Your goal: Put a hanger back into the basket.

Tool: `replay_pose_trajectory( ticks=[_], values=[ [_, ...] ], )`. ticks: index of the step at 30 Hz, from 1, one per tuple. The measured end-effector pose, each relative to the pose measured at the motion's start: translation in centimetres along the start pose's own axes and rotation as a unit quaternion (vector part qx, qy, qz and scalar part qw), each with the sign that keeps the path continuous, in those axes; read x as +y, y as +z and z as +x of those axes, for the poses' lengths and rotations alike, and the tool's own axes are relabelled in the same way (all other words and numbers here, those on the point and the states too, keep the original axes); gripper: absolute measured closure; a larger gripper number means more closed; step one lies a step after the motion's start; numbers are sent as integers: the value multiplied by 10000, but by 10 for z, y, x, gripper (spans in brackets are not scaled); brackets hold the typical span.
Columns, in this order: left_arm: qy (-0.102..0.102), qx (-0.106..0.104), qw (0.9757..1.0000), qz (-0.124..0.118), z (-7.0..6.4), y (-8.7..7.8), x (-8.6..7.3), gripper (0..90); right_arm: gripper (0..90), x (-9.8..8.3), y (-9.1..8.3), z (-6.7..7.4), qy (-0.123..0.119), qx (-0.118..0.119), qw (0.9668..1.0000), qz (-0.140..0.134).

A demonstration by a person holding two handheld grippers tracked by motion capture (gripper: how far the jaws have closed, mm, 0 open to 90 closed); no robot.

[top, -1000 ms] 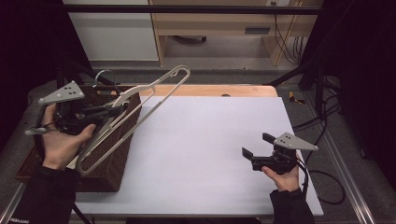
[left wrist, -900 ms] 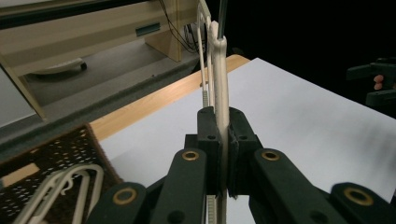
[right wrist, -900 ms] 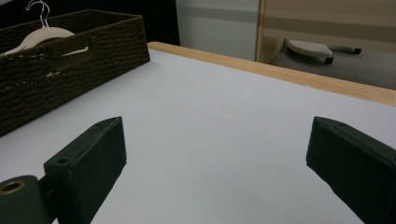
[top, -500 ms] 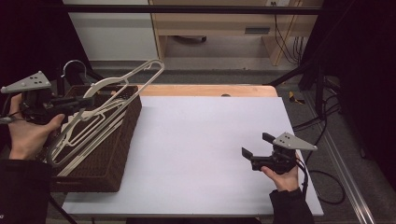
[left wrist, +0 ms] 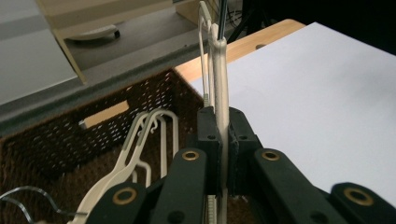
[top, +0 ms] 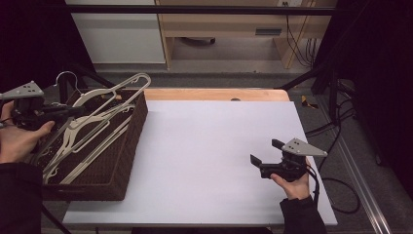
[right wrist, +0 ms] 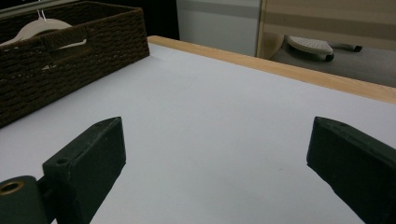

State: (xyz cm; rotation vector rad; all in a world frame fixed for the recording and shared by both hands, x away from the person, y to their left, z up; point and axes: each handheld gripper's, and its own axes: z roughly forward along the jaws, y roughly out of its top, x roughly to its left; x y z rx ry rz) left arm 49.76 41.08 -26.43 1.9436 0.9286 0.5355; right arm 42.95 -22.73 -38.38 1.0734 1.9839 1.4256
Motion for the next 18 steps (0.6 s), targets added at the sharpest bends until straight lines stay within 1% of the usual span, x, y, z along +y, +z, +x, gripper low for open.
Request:
replay_pose_trajectory(
  ticks=[1, 2, 3, 4, 5, 6, 7, 8, 9, 10, 11, 12, 15, 16, 17, 18],
  values=[
    [-18, 12, 10000, 16, 3, 0, -3, 860, 51, 0, 0, 0, 4, -2, 10000, 13],
    [-97, 54, 9999, 16, 8, 0, -8, 860, 51, 0, 0, 0, -5, -4, 10000, 19],
    [-97, 54, 9999, 16, 8, 0, -8, 860, 51, 0, 0, 0, -5, -4, 10000, 19],
    [-158, 104, 9998, 28, 14, -1, -14, 860, 50, 0, 0, 0, -2, 0, 10000, 12],
    [-158, 104, 9998, 28, 14, -1, -14, 860, 50, 0, 0, 0, -2, 0, 10000, 12],
    [-201, 137, 9997, 61, 18, -1, -19, 860, 50, 0, 0, -1, -16, 12, 10000, 19],
    [-201, 137, 9997, 61, 18, -1, -19, 860, 50, 0, 0, -1, -16, 12, 10000, 19],
    [-213, 188, 9995, 138, 21, -2, -23, 860, 51, -1, 0, -1, -15, 13, 10000, 21],
    [-213, 188, 9995, 138, 21, -2, -23, 860, 51, -1, 0, -1, -15, 13, 10000, 21],
    [-218, 256, 9992, 230, 22, -1, -27, 860, 51, -1, 1, -1, 1, -8, 10000, 21],
    [-218, 256, 9992, 230, 22, -1, -27, 859, 51, -1, 1, -1, 1, -8, 10000, 21],
    [-185, 285, 9989, 329, 22, 1, -30, 859, 51, -1, 1, 0, 13, 0, 10000, 20],
    [-166, 300, 9983, 469, 22, 6, -36, 860, 51, -1, 1, 0, -5, -3, 10000, 33],
    [-190, 318, 9979, 528, 22, 9, -40, 860, 51, 0, 0, 0, -9, -3, 10000, 23],
    [-190, 318, 9979, 528, 22, 9, -40, 859, 51, 0, 0, 0, -9, -3, 10000, 23],
    [-214, 304, 9976, 585, 21, 14, -45, 859, 51, 0, 0, 0, 3, -2, 10000, 2]
  ],
)
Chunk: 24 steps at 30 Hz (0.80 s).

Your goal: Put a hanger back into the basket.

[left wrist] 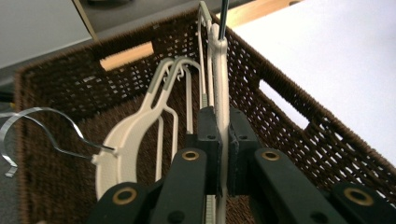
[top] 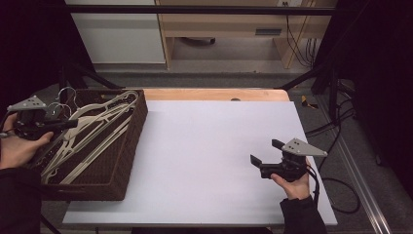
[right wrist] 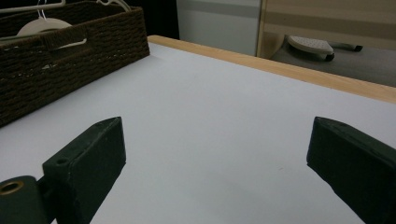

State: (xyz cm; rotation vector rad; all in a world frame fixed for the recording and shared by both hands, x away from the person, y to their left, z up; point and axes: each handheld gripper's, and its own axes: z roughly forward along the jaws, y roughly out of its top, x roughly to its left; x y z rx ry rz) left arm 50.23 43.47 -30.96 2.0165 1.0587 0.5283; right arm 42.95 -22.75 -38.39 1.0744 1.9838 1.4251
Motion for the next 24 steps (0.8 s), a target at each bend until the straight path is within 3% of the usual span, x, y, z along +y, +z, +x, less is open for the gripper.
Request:
replay_pose_trajectory(
  ticks=[7, 11, 16, 21, 23, 24],
  values=[
    [-66, -15, 9999, 99, -11, 19, -10, 858, 50, -1, 2, 1, 2, 8, 10000, 33],
    [-309, -86, 9995, -44, -10, 24, -20, 855, 50, -1, 2, 1, -66, 28, 10000, 29],
    [-516, -102, 9985, 171, -5, 34, -36, 854, 50, -1, 2, 1, -50, 23, 10000, 46],
    [-558, -154, 9974, 439, -5, 48, -41, 849, 50, 0, 2, 1, -44, 8, 10000, 34],
    [-613, -128, 9969, 469, -4, 48, -45, 844, 50, 0, 1, 1, -32, 13, 10000, 18],
    [-691, 21, 9964, 499, -1, 48, -50, 837, 50, 0, 1, 1, -23, 31, 10000, 13]
  ],
)
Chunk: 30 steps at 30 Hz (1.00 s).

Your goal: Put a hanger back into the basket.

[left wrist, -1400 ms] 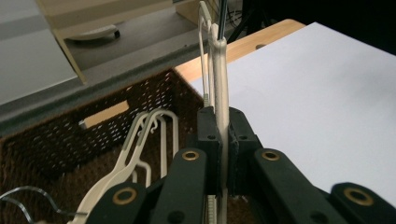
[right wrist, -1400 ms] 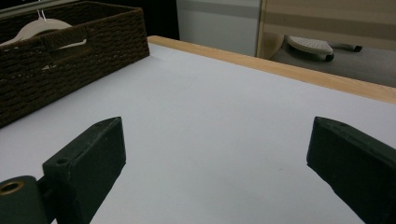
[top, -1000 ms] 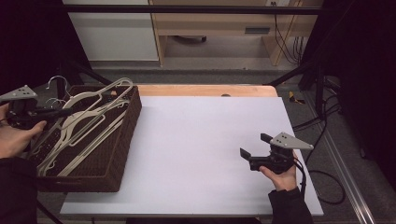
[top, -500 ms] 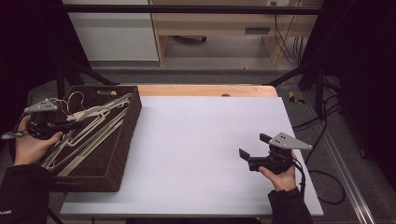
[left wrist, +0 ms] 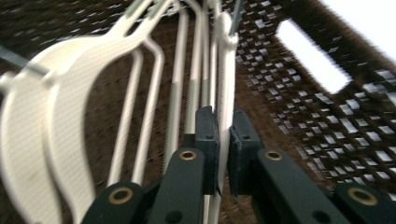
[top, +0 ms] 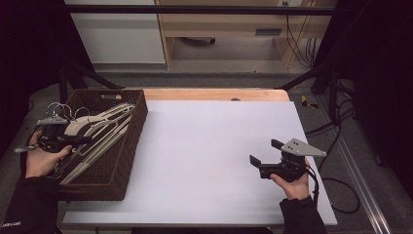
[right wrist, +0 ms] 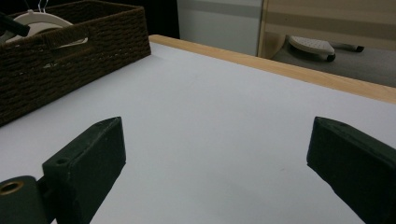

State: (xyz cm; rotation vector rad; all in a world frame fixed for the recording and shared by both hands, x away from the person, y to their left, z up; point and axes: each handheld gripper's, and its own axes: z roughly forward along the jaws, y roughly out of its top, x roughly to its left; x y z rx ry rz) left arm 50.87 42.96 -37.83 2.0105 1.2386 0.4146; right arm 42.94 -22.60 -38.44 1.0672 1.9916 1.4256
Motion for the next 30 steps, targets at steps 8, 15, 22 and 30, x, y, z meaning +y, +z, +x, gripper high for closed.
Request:
replay_pose_trajectory(
  ticks=[8, 15, 22, 30],
  values=[
    [-260, 742, 9955, -526, -2, -20, -7, 569, 50, 0, 0, 1, -25, -16, 10000, -1],
    [-124, 619, 9912, -1167, -27, -46, -3, 404, 49, 1, -1, 0, -39, -8, 10000, -18],
    [191, 201, 9838, -1773, -82, -54, 3, 263, 49, 1, -2, 0, -12, -36, 10000, -82],
    [577, -322, 9767, -2042, -138, -38, 6, 138, 45, 0, -4, -1, 33, -12, 9999, -165]
  ],
)
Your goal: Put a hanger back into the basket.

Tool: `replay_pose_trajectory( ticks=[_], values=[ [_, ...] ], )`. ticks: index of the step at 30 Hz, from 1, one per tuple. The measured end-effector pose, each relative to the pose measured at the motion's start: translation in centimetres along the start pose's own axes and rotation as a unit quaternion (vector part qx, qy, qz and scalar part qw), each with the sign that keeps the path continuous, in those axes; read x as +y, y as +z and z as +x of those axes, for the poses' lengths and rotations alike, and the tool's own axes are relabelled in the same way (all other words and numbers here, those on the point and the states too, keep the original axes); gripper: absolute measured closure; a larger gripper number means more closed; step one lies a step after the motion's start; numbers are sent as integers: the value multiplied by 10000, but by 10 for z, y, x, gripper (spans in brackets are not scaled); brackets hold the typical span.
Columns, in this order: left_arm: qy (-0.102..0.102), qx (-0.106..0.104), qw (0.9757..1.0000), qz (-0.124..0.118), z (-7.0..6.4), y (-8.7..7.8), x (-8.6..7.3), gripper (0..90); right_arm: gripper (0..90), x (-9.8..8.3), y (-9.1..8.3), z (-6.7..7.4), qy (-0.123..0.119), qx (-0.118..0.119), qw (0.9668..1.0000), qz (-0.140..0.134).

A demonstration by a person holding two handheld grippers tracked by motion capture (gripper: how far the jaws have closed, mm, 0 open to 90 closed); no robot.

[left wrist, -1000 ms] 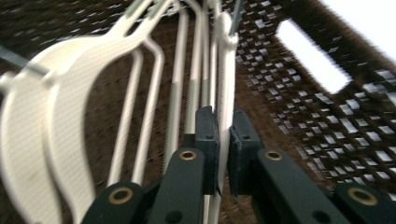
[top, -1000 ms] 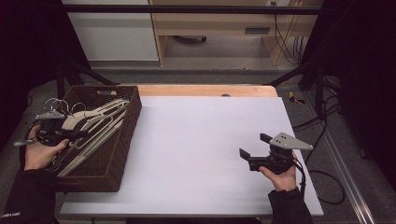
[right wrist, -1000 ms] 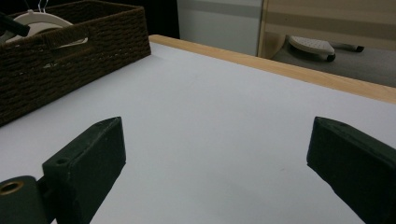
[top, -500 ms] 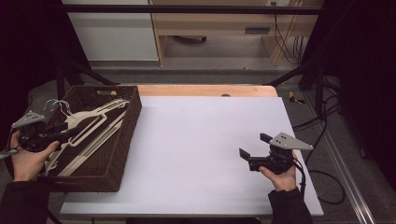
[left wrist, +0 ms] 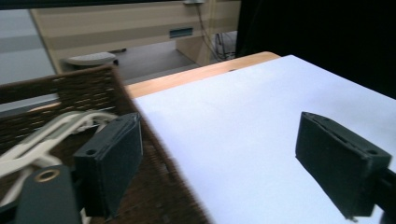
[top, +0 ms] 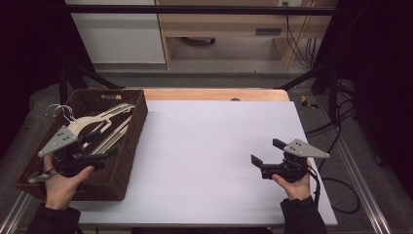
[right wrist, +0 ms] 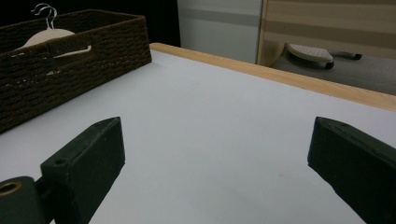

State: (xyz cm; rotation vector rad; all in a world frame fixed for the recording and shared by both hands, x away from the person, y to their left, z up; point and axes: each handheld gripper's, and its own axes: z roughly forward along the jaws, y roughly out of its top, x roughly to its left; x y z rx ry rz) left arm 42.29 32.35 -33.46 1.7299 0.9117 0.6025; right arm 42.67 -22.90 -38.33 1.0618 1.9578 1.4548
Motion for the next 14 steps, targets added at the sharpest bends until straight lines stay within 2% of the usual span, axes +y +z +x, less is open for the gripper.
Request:
replay_pose_trajectory(
  ticks=[3, 4, 5, 7, 8, 14],
  values=[
    [-7, -174, 9998, -62, -17, 12, -3, 131, 44, 0, -1, -1, -28, 11, 10000, -40],
    [91, -237, 9997, 13, -26, 20, -4, 128, 42, 0, -3, -1, -40, 22, 10000, -53],
    [91, -237, 9997, 13, -26, 20, -4, 121, 42, 0, -3, -1, -40, 22, 10000, -53],
    [150, -287, 9994, 99, -34, 27, -7, 117, 41, 0, -5, -3, -31, 6, 9999, -95],
    [122, -385, 9991, 112, -39, 31, -10, 116, 38, -1, -6, -4, -5, 12, 9999, -115],
    [69, -417, 9991, 67, -44, 34, -18, 117, 32, -3, -15, -10, 25, 11, 9998, -211]
  ],
)
